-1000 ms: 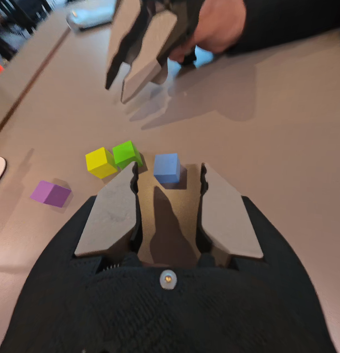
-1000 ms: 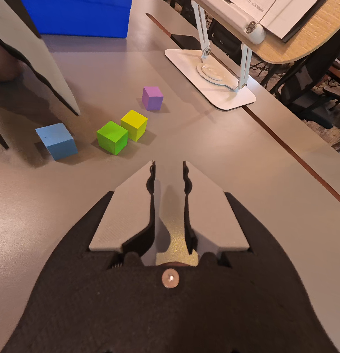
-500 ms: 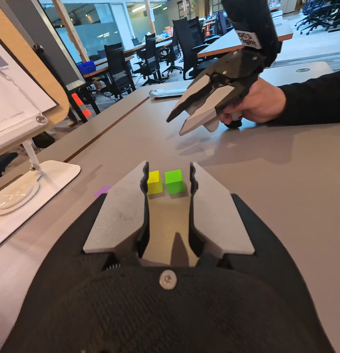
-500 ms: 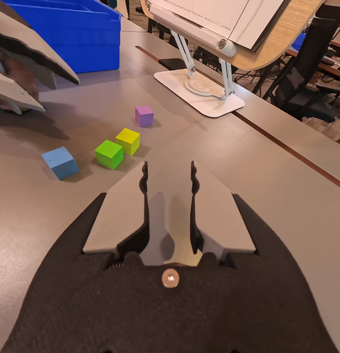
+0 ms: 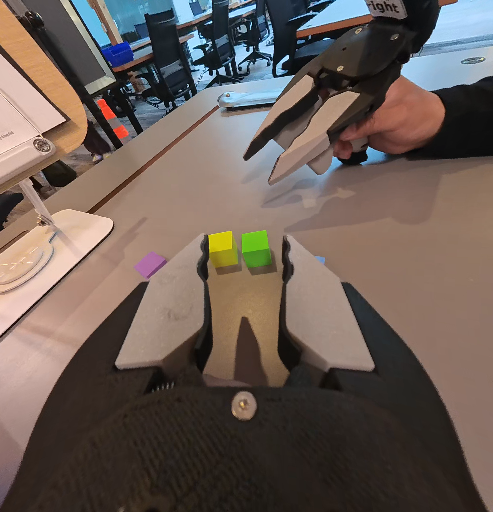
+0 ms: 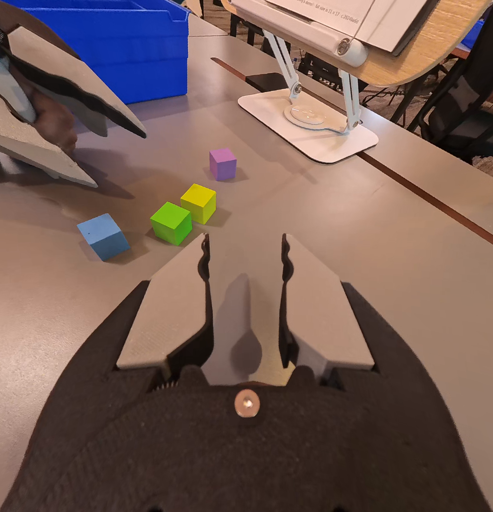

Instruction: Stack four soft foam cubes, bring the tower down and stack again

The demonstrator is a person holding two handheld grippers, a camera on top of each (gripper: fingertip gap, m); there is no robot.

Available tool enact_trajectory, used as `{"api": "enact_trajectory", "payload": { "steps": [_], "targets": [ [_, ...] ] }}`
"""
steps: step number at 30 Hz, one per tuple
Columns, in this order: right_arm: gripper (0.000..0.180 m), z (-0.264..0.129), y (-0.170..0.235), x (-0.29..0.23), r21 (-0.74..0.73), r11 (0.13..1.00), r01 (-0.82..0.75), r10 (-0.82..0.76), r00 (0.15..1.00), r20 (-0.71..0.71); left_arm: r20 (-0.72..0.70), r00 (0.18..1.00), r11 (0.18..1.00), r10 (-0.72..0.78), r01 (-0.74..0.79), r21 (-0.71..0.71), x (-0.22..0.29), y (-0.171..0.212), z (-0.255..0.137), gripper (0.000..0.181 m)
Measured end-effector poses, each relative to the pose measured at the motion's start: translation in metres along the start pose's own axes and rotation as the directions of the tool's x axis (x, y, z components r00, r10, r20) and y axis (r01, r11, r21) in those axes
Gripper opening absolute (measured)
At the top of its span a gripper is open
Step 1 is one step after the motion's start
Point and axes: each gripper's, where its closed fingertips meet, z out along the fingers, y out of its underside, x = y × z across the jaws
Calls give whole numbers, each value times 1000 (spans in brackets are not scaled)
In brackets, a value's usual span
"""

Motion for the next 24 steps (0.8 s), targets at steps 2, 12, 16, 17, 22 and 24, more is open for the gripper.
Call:
{"api": "enact_trajectory", "payload": {
  "steps": [2,12,16,17,22,24],
  "targets": [
    [50,0,0,-1,-4,1000,5,-5,1000,2,-10,1000,1000,14,-14,-5,3,1,1,51],
    [57,-6,-2,4,9,1000,4,-3,999,-32,0,998,997,56,-56,-61,6,8,7,54],
    [59,-7,-2,6,12,1000,-12,12,999,-29,12,1000,998,20,-19,-53,1,7,6,54],
    [59,-6,-1,6,10,1000,-13,13,1000,-27,16,1000,999,12,-11,-50,-1,7,5,54],
    [64,-3,0,3,-4,1000,-3,3,1000,-27,57,998,998,-35,37,-51,-10,8,5,54],
    [65,-3,1,3,-8,1000,-1,1,1000,-28,72,996,996,-61,65,-55,-14,9,5,54]
  ]
}}
